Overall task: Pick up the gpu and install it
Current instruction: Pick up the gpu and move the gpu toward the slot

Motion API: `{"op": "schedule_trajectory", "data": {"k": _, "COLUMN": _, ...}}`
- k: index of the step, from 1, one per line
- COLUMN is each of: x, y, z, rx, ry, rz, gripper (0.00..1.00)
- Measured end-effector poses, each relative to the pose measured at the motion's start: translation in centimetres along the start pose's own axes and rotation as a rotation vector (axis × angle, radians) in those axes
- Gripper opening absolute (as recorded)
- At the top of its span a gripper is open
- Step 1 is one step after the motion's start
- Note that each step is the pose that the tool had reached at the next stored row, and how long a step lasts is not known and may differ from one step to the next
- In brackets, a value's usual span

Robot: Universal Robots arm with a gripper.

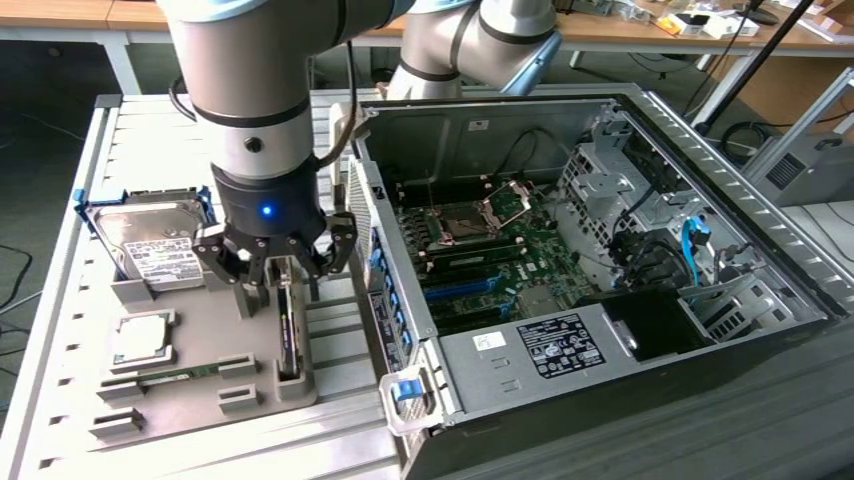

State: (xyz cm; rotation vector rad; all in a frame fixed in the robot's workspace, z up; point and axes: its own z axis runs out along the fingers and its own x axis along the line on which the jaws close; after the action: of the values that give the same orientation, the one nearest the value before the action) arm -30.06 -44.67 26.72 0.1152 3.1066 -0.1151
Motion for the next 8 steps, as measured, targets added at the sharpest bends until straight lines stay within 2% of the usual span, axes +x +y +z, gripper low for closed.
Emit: {"op": "schedule_trajectory", "data": {"k": 8, "x": 0.0, "y": 0.08, "z": 1.13, "rx": -0.0005, "ry": 0.0000, "rz": 0.000, "gripper": 0.54}}
